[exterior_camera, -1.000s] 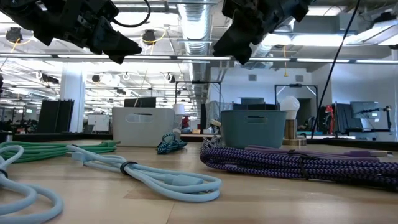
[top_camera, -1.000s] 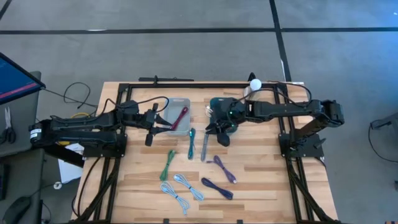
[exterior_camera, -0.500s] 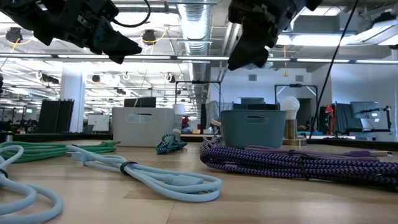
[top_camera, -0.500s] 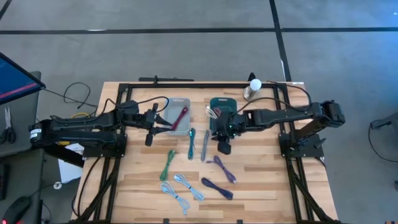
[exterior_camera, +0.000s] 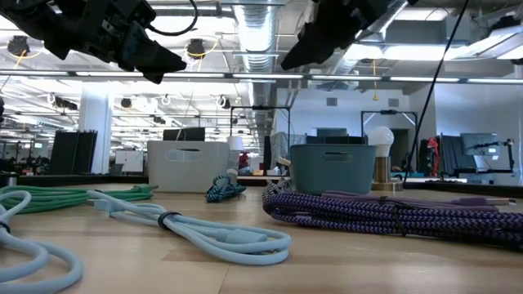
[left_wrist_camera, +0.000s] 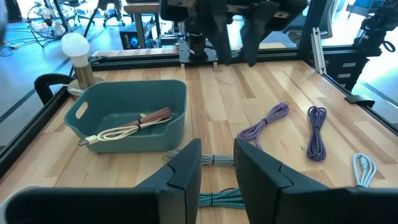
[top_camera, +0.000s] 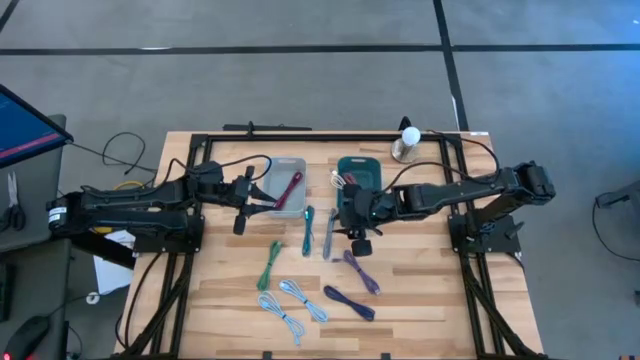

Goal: Pick & Place USB Port
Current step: Put the white patterned charger cable into the white bin

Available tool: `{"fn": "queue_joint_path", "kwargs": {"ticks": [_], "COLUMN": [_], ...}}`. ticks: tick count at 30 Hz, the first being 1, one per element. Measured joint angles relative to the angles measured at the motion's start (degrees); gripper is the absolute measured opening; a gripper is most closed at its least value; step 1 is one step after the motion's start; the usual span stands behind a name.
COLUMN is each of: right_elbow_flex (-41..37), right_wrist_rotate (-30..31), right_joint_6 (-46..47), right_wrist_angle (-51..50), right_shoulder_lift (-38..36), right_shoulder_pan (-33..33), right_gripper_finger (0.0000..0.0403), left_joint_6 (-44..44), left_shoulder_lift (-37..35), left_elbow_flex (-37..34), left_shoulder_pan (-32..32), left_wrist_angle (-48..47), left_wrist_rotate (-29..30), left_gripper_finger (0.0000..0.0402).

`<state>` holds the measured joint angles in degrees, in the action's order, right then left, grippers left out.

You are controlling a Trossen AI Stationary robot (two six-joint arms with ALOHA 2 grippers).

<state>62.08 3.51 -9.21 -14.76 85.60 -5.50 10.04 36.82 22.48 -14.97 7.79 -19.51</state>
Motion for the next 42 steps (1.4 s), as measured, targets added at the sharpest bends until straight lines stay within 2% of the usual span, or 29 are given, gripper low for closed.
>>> {"fn": "queue_joint_path", "kwargs": {"ticks": [6, 12, 14, 19, 24, 28, 36, 42], "right_elbow_flex": [0.0, 0.44, 0.73, 5.25, 10.27, 13.59, 16.52, 16.55], "right_wrist_rotate": [1.03, 1.32, 3.53, 5.34, 1.29, 0.96, 1.01, 0.59], "right_joint_6": [-4.78, -7.85, -9.27, -12.47, -17.05, -20.31, -22.27, -22.88], "right_wrist_angle": [-1.18, -0.59, -1.88, -4.67, -12.49, -18.01, -17.67, -16.28], "right_shoulder_lift": [0.33, 9.14, 12.65, 18.03, 22.82, 26.56, 30.1, 29.88], "right_shoulder_pan": [0.3, 0.28, 0.22, 0.44, 0.45, 0.37, 0.71, 1.7], "right_gripper_finger": [0.0169, 0.0191, 0.0193, 0.0185, 0.0176, 0.0179, 0.0175, 0.0152], "left_joint_6": [0.0, -0.01, -0.01, -0.02, -0.02, -0.02, 0.0, 0.0], "left_shoulder_lift": [0.0, 0.0, 0.05, 0.37, 0.76, 0.79, 0.79, 0.79], "left_elbow_flex": [0.02, 0.02, 0.02, 0.07, 0.06, 0.06, 0.07, 0.04], "left_shoulder_pan": [-0.01, -0.01, -0.01, -0.01, 0.01, 0.01, 0.01, 0.01], "left_wrist_angle": [0.0, -0.02, 0.0, -0.08, 0.01, -0.03, -0.04, -0.04], "left_wrist_rotate": [0.0, 0.0, -0.02, 0.0, 0.84, 2.05, 2.14, 2.14], "left_gripper_finger": [0.0095, 0.0095, 0.0095, 0.0095, 0.0095, 0.0095, 0.0095, 0.0095]}}
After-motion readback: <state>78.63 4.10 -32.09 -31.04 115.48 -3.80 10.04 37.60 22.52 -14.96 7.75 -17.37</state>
